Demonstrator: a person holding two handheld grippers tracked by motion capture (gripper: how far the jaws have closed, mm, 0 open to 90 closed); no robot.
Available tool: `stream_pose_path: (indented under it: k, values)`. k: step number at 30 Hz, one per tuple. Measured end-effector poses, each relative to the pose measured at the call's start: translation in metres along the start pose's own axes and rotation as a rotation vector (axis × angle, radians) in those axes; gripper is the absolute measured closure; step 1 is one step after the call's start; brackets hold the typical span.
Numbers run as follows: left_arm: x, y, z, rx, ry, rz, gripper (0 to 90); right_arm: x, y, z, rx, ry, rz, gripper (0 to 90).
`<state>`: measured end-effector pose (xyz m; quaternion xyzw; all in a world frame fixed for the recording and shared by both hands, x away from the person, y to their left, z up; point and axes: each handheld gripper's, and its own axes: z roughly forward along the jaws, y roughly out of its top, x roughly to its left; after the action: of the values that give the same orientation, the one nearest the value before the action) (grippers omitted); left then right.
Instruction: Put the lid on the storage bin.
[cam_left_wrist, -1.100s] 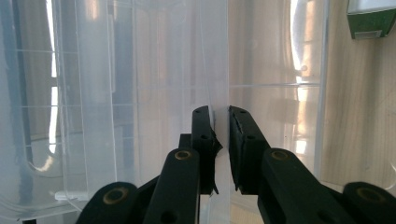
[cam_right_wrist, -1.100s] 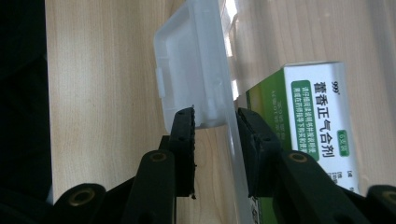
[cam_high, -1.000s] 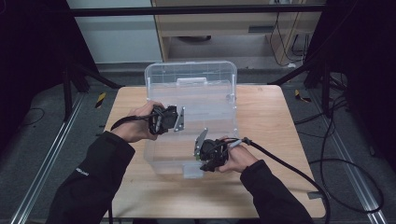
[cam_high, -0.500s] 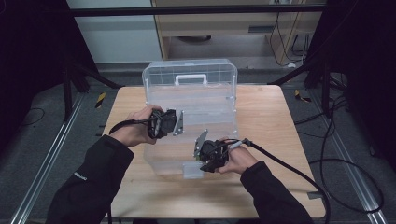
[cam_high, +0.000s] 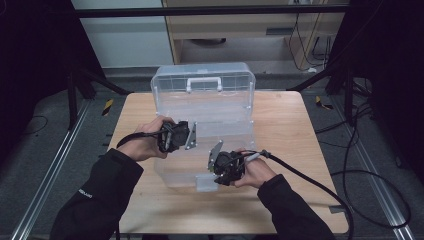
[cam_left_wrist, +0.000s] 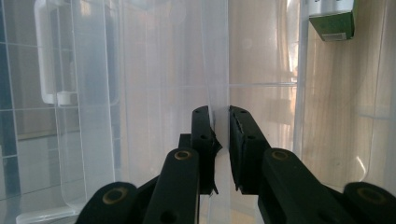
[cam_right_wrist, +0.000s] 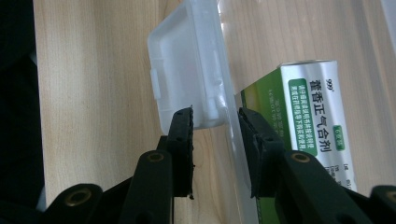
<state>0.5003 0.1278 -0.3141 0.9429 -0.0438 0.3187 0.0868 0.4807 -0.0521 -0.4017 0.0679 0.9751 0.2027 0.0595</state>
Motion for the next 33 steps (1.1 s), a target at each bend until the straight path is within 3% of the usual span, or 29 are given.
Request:
stream_pose_path:
  k: [15,23,28,33]
  values:
    - [-0.007,0.001,-0.002,0.006,-0.02,-0.014,79.9,0.003,-0.005,-0.004,-0.057,-0.035,0.038,64.6]
    - [-0.007,0.001,-0.001,0.0,-0.01,-0.015,79.7,0.006,-0.011,-0.028,-0.134,-0.056,0.079,62.6]
    - [-0.007,0.001,-0.001,-0.001,-0.008,-0.017,79.7,0.004,-0.019,-0.041,-0.167,-0.097,0.136,67.4]
    - [-0.007,0.001,-0.001,-0.001,-0.008,-0.018,79.6,0.004,-0.027,-0.055,-0.22,-0.106,0.184,71.4]
